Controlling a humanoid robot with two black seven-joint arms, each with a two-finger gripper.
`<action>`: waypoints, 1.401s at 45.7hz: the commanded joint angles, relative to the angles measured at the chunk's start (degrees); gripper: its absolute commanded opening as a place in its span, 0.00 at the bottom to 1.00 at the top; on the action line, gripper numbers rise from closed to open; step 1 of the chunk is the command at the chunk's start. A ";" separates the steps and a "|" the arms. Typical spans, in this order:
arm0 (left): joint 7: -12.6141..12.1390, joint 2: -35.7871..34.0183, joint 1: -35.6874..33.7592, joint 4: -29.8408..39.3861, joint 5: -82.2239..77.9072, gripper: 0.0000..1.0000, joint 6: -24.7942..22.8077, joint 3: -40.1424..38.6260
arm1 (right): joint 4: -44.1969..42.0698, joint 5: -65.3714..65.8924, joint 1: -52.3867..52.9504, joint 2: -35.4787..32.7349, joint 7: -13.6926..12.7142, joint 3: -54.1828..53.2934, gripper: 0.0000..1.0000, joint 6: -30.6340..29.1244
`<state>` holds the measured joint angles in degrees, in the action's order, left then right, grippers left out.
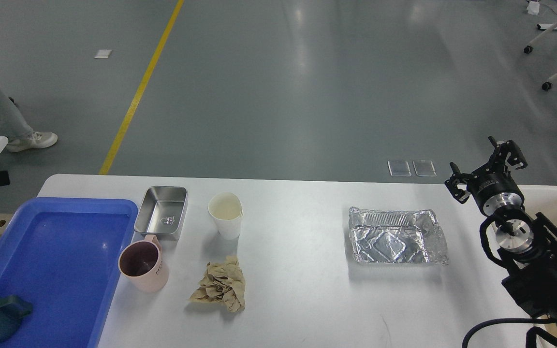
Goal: Tidy desktop
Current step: 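Reach the left gripper to the pink mug and grasp its handle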
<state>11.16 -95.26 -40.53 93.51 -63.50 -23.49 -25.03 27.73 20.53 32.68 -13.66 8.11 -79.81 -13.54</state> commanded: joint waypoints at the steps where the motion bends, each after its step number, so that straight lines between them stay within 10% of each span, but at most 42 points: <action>1: 0.00 -2.38 -0.16 0.00 -4.51 0.96 -0.33 -0.02 | 0.04 0.04 -0.16 0.38 -0.02 0.01 1.00 0.00; 20: -1.58 4.46 0.54 -0.52 -9.09 0.96 0.11 0.16 | -0.14 0.39 -0.16 0.38 -0.02 0.09 1.00 0.00; 40: -15.55 30.92 2.12 -10.37 -10.41 0.91 8.72 9.64 | -0.40 0.48 -0.25 0.21 -0.02 0.18 1.00 0.00; 64: -18.28 40.77 1.69 -14.32 -10.41 0.84 9.08 16.15 | -0.58 0.57 -0.25 0.03 -0.02 0.18 1.00 0.00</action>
<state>-6.07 -54.86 -38.45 79.82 -73.91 -14.41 -10.42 27.09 21.10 32.39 -13.55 8.08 -79.63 -13.54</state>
